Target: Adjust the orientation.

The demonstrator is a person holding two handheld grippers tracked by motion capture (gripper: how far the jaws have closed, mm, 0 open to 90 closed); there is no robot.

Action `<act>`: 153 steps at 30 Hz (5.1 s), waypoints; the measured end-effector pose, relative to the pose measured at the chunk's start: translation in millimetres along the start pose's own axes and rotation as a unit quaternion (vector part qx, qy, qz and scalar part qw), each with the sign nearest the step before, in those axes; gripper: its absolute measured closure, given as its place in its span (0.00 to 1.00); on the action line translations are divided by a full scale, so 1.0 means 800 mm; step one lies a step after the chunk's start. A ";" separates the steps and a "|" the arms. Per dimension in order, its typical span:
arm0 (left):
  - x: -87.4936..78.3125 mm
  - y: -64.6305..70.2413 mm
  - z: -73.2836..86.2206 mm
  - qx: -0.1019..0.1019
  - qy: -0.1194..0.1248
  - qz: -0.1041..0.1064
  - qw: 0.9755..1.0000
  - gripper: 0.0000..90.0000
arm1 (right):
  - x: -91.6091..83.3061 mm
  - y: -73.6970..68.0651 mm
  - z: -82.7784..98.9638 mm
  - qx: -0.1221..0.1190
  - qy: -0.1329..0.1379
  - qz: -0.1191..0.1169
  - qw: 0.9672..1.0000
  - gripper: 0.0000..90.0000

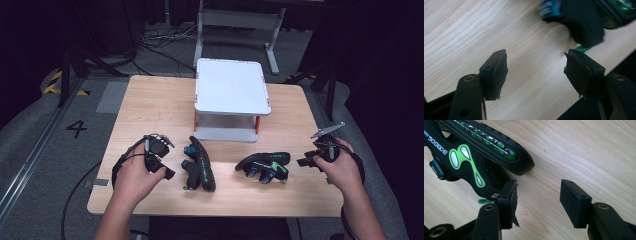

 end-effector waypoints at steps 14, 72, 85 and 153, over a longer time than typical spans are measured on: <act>0.052 0.029 -0.008 0.085 -0.077 0.035 0.993 0.34 | 0.009 -0.007 -0.009 -0.013 -0.007 -0.005 1.000 0.54; 0.032 0.103 -0.056 0.182 -0.013 0.014 0.983 0.95 | 0.002 -0.007 0.005 -0.011 -0.006 0.000 1.000 0.53; 0.058 0.152 -0.084 0.241 -0.033 0.067 0.968 0.98 | -0.009 -0.006 0.014 -0.009 0.003 0.006 1.000 0.53; 0.035 0.056 -0.064 0.095 -0.006 0.021 0.995 0.44 | 0.030 -0.063 0.023 -0.081 -0.047 -0.024 0.995 0.43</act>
Point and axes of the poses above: each handheld gripper's, and its own axes: x roughly forward along the jaws, z roughly out of its underside, y roughly to its right, the point moved 2 cm from there along x, roughly forward along the jaws
